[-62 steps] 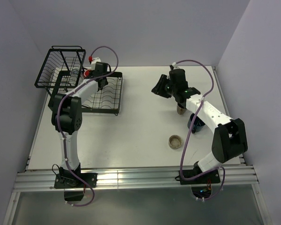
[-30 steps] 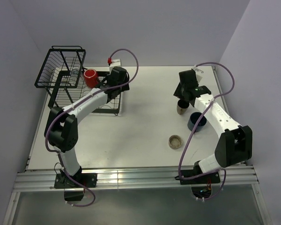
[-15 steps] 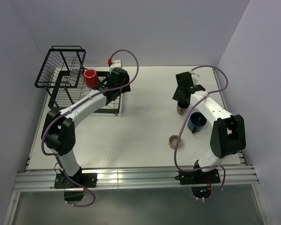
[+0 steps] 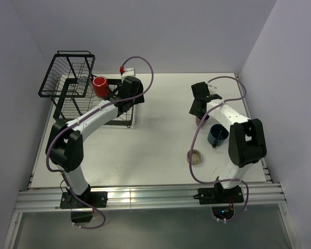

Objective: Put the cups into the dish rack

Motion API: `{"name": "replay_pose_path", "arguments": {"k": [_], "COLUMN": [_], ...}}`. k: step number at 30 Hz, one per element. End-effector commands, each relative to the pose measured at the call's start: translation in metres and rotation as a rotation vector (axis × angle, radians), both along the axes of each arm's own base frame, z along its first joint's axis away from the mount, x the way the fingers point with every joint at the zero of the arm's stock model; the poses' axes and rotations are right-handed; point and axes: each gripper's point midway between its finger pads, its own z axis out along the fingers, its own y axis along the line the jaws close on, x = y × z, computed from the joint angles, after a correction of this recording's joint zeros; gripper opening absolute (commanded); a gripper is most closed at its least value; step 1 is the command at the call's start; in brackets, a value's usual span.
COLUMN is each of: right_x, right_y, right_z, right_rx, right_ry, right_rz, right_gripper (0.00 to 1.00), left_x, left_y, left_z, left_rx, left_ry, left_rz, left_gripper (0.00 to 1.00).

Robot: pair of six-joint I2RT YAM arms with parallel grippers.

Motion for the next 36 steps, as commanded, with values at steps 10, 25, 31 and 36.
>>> {"name": "replay_pose_path", "arguments": {"k": [10,25,31,36], "right_x": [0.012,0.032,0.029,0.017], "right_y": [-0.005,0.066,0.141,0.183], "right_z": [-0.004,0.140,0.202,0.247], "right_rx": [-0.026,0.260,0.550,0.776], "right_ry": [0.005,-0.314,-0.480,-0.577], "right_rz": [-0.014,0.212,0.472,0.625], "right_gripper": [0.00,0.00,0.00,0.00], "left_x": [-0.004,-0.024,-0.047,-0.064], "left_y": [-0.003,-0.013,-0.022,-0.035], "left_z": [0.010,0.073,0.112,0.115], "left_rx": [-0.037,-0.383,-0.714,-0.830], "left_ry": [-0.018,-0.036,-0.074,-0.023], "left_rz": [-0.014,-0.302,-0.556,-0.672], "left_gripper": [0.64,0.80,0.95,0.97]}}
